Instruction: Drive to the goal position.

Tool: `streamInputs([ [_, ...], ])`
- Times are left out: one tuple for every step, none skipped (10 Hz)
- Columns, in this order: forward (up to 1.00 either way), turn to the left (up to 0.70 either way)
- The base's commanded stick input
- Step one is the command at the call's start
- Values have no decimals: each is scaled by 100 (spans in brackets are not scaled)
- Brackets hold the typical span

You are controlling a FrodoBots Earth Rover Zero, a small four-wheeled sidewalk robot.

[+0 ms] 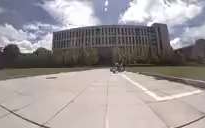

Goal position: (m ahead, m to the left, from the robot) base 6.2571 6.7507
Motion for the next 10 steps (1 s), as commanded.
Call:
streamInputs([
  [70, 0],
  [70, 0],
  [70, 0],
  [70, 0],
  [70, 0],
  [70, 0],
  [70, 0],
  [70, 0],
  [70, 0],
  [70, 0],
])
